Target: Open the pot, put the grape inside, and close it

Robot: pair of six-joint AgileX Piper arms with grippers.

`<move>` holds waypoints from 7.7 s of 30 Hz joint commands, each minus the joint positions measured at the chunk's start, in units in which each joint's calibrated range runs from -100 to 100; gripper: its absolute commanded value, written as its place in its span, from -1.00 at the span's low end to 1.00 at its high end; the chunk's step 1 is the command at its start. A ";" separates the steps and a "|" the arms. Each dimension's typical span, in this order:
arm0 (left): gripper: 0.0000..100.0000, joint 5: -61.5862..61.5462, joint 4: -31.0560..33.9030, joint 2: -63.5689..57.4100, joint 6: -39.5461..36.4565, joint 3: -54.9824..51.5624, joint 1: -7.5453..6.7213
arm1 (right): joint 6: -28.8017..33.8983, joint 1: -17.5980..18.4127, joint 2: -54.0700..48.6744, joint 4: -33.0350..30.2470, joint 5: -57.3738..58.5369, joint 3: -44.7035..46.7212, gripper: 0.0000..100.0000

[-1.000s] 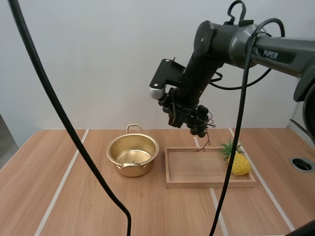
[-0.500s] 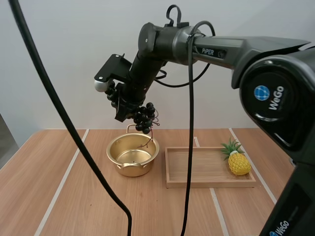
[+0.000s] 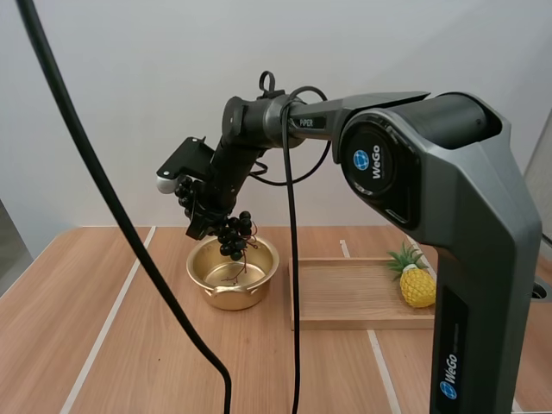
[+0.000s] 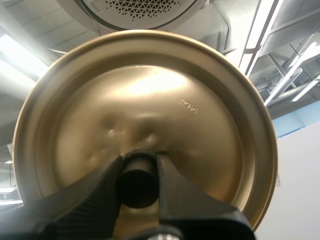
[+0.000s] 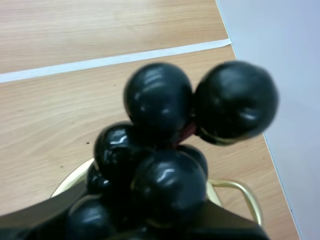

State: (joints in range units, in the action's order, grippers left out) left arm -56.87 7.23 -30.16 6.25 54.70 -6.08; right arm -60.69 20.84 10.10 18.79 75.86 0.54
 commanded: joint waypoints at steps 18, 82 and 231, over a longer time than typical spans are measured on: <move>-1.00 2.20 0.70 -0.36 -0.07 0.24 -0.01 | -1.09 -1.79 7.86 -2.01 2.03 -0.13 -1.00; -1.00 1.84 0.70 -0.36 0.23 0.24 -0.01 | -0.82 -3.70 12.53 2.30 14.57 2.18 1.00; -1.00 -43.13 -14.70 27.45 29.29 -63.46 -0.01 | 13.73 -8.46 -88.95 -12.63 24.14 47.41 -1.00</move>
State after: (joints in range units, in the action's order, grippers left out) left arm -100.00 -6.25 -3.60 35.25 -8.65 -6.08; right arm -47.48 12.62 -78.28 6.65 100.00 47.66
